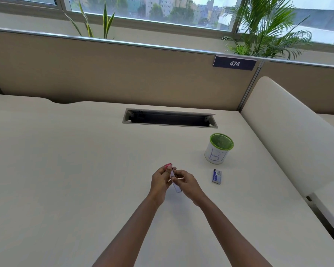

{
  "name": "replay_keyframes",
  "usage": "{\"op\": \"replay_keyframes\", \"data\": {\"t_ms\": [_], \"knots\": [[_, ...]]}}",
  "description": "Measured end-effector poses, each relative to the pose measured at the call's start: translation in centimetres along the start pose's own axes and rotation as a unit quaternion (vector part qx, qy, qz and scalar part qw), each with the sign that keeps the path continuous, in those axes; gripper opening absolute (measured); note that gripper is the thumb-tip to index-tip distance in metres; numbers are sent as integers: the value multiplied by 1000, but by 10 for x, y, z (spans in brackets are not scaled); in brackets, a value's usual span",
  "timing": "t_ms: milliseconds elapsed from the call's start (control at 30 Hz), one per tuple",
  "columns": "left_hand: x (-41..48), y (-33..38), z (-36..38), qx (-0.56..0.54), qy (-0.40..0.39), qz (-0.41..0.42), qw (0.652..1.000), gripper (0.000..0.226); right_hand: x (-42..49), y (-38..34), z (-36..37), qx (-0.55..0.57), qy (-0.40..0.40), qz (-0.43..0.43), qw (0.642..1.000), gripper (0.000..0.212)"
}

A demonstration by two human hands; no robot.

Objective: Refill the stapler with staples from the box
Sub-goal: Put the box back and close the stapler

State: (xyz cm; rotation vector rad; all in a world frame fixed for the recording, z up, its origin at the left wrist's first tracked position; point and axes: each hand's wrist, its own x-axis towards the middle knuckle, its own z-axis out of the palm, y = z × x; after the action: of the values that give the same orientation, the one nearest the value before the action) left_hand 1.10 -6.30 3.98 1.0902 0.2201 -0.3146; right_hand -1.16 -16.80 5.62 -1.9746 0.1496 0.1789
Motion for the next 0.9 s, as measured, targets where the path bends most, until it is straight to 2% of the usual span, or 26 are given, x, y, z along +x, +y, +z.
{"op": "replay_keyframes", "data": {"t_ms": [100,200,267,333,433,500,600,667,767,900], "knots": [[0,-2,-2,-2,4,-4,1000,16,-1,3,-3,-4,-26,11,1000,30],[-1,-3,-3,23,0,-20,1000,18,0,6,-2,-34,-16,18,999,28],[-1,-3,-3,85,6,-15,996,27,2,7,1,-54,-4,31,998,28],[1,-3,-3,187,43,25,981,33,4,9,4,-81,28,42,995,27],[3,0,-8,377,124,112,911,34,8,9,6,-121,88,63,987,25],[6,1,-16,484,137,146,852,37,12,6,6,-153,115,74,979,28],[11,-4,-28,675,112,143,715,46,21,0,6,-185,127,76,972,35],[14,-8,-35,748,98,131,643,51,27,-4,7,-200,123,80,969,38],[15,-14,-42,791,81,119,595,55,34,-8,11,-219,121,93,964,41],[19,-18,-48,803,67,111,582,57,42,-11,19,-229,121,101,960,42]]}}
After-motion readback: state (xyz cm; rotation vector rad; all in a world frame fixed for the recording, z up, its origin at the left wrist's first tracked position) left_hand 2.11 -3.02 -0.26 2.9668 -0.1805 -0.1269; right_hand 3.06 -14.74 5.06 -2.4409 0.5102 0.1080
